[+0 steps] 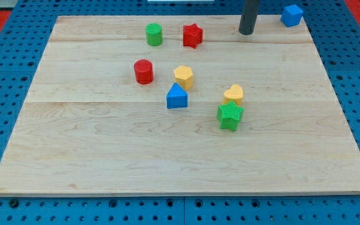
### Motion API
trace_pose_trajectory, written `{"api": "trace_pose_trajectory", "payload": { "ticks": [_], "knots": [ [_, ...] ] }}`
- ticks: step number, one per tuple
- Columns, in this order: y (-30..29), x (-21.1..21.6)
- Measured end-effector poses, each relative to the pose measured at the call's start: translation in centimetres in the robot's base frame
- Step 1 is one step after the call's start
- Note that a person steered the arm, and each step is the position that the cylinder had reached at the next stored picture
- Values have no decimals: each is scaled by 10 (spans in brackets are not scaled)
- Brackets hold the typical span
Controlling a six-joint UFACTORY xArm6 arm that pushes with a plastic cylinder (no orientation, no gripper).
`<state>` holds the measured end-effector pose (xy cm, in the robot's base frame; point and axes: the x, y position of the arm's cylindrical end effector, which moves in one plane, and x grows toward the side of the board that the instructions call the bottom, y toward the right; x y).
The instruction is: Nudge the yellow hexagon left a bit
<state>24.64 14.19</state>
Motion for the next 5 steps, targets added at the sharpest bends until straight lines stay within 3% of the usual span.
{"api": "trace_pose_trajectory", "payload": {
  "ticks": [2, 4, 5],
  "knots": [
    [-17, 64],
    [-110, 138],
    [-110, 183]
  ]
}}
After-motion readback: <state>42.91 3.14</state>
